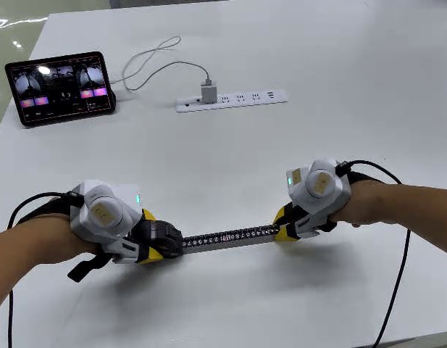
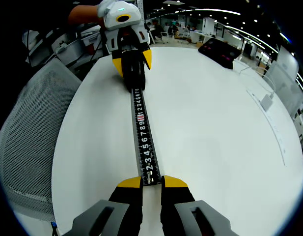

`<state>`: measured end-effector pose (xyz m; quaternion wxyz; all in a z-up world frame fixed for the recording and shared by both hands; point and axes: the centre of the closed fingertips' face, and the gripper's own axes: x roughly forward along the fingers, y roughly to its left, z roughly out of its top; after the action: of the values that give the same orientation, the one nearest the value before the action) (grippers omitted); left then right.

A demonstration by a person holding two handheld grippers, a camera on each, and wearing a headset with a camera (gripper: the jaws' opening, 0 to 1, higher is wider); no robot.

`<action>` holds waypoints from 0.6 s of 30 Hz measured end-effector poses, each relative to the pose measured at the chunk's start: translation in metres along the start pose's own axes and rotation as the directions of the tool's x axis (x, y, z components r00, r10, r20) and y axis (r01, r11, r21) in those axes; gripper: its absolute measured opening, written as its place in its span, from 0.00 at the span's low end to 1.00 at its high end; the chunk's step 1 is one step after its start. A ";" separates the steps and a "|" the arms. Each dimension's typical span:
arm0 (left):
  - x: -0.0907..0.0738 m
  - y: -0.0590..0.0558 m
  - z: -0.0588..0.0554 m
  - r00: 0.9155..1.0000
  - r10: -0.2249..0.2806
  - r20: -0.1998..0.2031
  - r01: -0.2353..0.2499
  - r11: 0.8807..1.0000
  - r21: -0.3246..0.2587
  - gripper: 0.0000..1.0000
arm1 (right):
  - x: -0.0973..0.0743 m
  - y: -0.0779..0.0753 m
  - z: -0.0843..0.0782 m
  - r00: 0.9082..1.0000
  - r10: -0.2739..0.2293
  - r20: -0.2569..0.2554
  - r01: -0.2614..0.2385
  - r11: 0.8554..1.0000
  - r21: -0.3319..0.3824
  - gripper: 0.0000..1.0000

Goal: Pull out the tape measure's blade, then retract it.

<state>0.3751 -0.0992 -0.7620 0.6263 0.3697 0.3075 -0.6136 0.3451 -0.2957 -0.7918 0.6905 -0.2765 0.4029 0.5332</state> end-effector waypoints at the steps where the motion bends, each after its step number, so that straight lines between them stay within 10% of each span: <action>1: 0.000 0.000 0.000 1.000 0.000 0.000 0.000 1.000 0.000 0.32 | 0.000 0.000 -0.001 1.000 0.000 -0.001 0.000 1.000 0.000 0.09; 18: -0.001 0.000 0.001 1.000 0.000 0.000 0.000 1.000 0.000 0.32 | -0.005 -0.002 -0.008 1.000 -0.002 -0.008 0.002 1.000 0.004 0.09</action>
<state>0.3746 -0.0998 -0.7609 0.6264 0.3696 0.3077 -0.6135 0.3439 -0.3053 -0.7920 0.6902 -0.2777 0.4062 0.5307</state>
